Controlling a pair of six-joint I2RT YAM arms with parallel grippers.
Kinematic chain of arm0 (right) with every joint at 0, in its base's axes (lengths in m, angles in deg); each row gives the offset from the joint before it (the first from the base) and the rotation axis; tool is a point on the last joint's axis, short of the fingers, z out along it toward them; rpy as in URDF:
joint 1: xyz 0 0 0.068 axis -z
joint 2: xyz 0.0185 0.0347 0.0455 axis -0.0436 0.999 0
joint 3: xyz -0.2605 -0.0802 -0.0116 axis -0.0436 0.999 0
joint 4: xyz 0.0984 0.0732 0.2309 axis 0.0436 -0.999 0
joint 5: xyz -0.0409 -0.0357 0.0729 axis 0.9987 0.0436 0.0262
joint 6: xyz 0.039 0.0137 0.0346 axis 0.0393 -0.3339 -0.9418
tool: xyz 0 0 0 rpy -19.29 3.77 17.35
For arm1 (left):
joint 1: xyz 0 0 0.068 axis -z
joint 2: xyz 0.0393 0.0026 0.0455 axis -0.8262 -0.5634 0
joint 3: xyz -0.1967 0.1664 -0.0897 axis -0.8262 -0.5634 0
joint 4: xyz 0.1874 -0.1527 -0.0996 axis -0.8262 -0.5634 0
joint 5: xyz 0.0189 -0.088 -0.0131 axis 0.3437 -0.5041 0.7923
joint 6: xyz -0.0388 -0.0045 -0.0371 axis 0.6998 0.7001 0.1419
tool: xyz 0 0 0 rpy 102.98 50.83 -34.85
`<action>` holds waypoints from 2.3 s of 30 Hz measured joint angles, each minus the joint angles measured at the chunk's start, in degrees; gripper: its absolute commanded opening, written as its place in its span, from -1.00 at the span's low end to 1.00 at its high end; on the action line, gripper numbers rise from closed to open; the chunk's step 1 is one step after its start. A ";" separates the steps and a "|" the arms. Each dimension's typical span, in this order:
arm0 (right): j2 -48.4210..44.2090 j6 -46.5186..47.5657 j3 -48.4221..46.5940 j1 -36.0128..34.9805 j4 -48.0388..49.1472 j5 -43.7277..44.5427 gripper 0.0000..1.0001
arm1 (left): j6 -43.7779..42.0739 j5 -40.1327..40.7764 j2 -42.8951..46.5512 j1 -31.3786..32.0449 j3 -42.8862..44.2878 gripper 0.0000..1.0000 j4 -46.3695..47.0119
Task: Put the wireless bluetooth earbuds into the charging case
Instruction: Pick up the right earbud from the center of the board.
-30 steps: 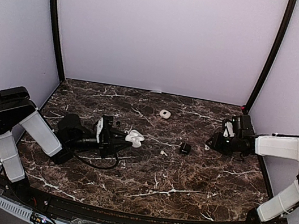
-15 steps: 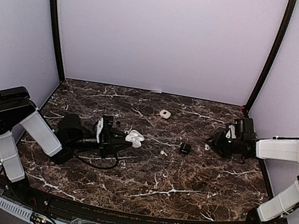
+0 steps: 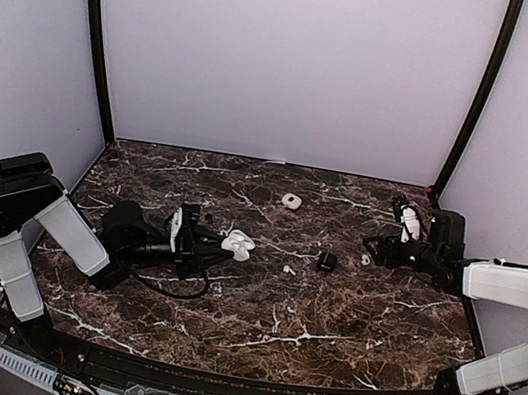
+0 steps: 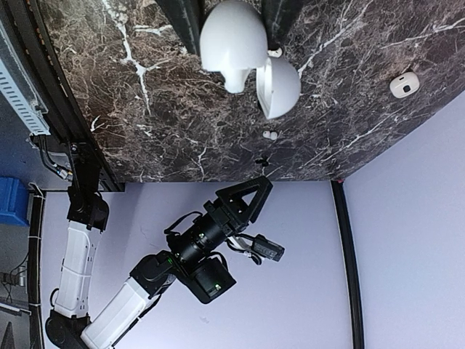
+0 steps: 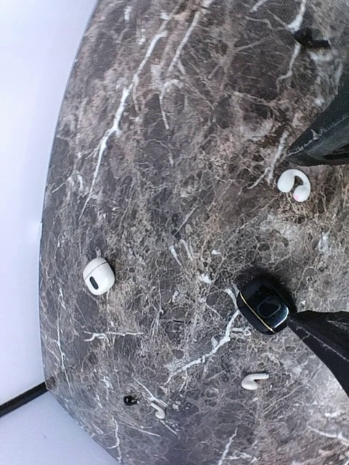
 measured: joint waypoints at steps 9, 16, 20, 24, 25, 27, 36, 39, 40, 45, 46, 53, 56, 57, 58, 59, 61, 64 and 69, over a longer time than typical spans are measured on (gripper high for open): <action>-2.32 10.01 0.76 0.17 1.36 -2.12 0.41 | 0.04 -0.35 0.00 0.00 0.00 -1.00 0.00; 1.33 -9.84 -6.91 0.61 -8.66 0.66 0.43 | 0.22 -0.48 0.00 0.00 0.00 -1.00 0.00; 3.61 -21.27 -11.06 0.81 -10.73 -1.51 0.48 | 0.44 -0.59 -0.02 0.00 0.00 -1.00 0.00; 3.48 -31.67 -10.19 0.81 -9.40 -4.11 0.54 | 0.46 -0.59 -0.02 0.00 0.00 -1.00 0.00; 3.48 -33.75 -9.88 0.81 -8.98 -4.61 0.54 | 0.46 -0.61 -0.02 0.00 0.00 -1.00 0.00; 3.48 -37.59 -9.16 0.81 -7.67 -5.90 0.54 | 0.46 -0.61 -0.02 0.00 0.00 -1.00 0.00; 0.22 -22.10 -6.12 0.81 -2.08 -5.95 0.57 | 0.46 -0.66 -0.02 0.00 0.00 -1.00 0.00; 0.15 -11.13 -6.16 0.81 -1.11 -5.77 0.58 | 0.52 -0.83 -0.02 0.00 0.00 -1.00 0.00; 0.15 -7.21 -6.16 0.81 -0.92 -5.53 0.59 | 0.52 -0.87 -0.02 0.00 0.00 -1.00 0.00; 0.15 3.32 -6.38 0.81 -0.26 -3.50 0.58 | 0.59 -0.92 -0.02 0.00 0.00 -1.00 0.00; 0.20 3.54 -6.73 0.81 -0.72 -2.97 0.55 | 0.59 -0.92 -0.02 0.00 0.00 -1.00 0.00; 4.20 -7.06 -15.67 0.81 -10.71 -0.63 0.45 | 0.57 -0.90 -0.02 0.00 0.00 -1.00 0.00; 5.92 -17.29 -16.35 0.85 -14.49 -1.07 0.47 | 0.57 -0.90 -0.02 0.00 0.00 -1.00 -0.02; 6.36 -21.22 -15.85 0.87 -14.99 -1.60 0.46 | 0.57 -0.90 -0.02 0.00 0.00 -1.00 -0.02; 6.49 -25.86 -14.40 0.92 -14.34 -2.73 0.44 | 0.57 -0.90 -0.02 0.00 0.00 -1.00 0.00; 6.47 -29.14 -13.07 0.98 -13.60 -3.61 0.31 | 0.57 -0.90 -0.02 0.00 0.00 -1.00 -0.02; 6.23 -36.79 -8.59 1.05 -10.32 -6.16 0.26 | 0.57 -0.92 -0.02 0.00 0.00 -1.00 0.00; 6.54 -39.41 -7.69 0.98 -12.66 -5.90 0.20 | 0.57 -0.94 -0.02 0.00 0.00 -1.00 0.00; 9.62 -34.23 -14.78 1.01 -18.86 -0.24 -0.23 | 0.57 -1.01 -0.02 0.00 0.00 -1.00 0.00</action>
